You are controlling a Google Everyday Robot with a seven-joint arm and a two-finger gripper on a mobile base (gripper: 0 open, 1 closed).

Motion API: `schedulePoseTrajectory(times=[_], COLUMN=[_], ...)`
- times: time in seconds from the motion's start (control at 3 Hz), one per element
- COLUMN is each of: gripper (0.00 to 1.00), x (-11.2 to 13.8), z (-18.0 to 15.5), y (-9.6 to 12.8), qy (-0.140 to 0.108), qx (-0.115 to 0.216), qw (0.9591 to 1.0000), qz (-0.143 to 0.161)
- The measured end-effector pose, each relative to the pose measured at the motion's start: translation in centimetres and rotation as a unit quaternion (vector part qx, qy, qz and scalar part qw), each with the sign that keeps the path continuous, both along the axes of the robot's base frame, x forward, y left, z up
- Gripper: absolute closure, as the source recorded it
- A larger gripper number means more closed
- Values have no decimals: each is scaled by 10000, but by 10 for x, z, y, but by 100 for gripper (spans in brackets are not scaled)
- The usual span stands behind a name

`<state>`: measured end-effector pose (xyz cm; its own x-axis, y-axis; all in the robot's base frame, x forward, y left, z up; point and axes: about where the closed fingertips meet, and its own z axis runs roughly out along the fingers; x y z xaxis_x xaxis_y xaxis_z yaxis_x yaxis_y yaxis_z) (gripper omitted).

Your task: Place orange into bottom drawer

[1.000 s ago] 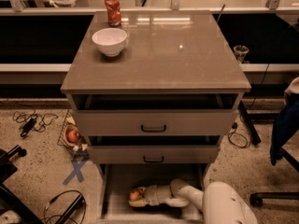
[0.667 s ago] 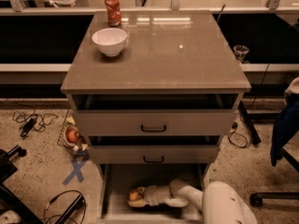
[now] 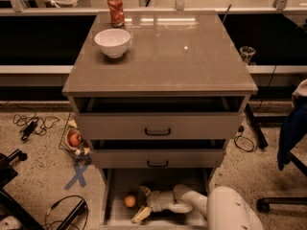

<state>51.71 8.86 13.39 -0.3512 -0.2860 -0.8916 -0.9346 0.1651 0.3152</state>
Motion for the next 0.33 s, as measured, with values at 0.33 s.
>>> schedulePoseTrajectory(times=[0.33], gripper=[0], x=[0], z=[0], y=[0], qy=[0], qx=[0], qw=[10000], qz=[1])
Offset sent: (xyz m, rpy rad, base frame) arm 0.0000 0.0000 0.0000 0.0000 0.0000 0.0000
